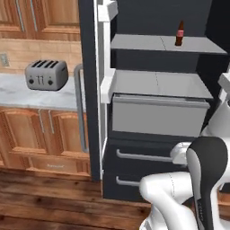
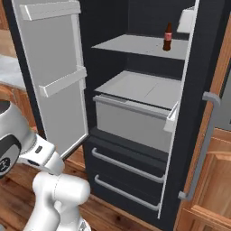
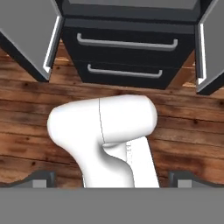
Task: Open the fridge, grab two sodas, and place both sodas inside the bowl with ice on the dining counter.
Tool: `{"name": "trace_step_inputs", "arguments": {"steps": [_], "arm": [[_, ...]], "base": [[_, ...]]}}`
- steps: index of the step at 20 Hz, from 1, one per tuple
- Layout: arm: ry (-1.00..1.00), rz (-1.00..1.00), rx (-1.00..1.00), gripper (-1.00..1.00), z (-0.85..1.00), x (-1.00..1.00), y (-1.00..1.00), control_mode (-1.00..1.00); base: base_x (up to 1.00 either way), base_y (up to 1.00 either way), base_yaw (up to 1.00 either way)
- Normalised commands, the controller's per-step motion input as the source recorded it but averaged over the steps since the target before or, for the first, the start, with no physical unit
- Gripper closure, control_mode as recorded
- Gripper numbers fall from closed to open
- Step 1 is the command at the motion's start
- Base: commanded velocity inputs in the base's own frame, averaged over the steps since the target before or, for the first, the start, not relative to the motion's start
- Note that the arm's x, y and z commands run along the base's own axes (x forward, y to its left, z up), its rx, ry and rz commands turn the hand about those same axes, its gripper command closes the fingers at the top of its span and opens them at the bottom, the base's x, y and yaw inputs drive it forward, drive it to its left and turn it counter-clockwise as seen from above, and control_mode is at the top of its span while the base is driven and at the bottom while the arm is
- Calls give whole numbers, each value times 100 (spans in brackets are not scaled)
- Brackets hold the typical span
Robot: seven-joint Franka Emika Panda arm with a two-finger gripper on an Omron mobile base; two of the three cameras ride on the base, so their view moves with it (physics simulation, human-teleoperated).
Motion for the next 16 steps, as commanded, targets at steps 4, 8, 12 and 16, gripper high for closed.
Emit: {"name": "trace_step_inputs", "arguments": {"steps": [4,8,12,16], "arm": [[0,0,0,-100,0,0,0,100],[0,0,0,-100,0,0,0,100],[0,0,0,-100,0,0,0,100],[0,0,0,-100,0,0,0,100]], "base": [[53,0,-28],[50,5,-32],[49,8,-33],[59,22,-28]]}}
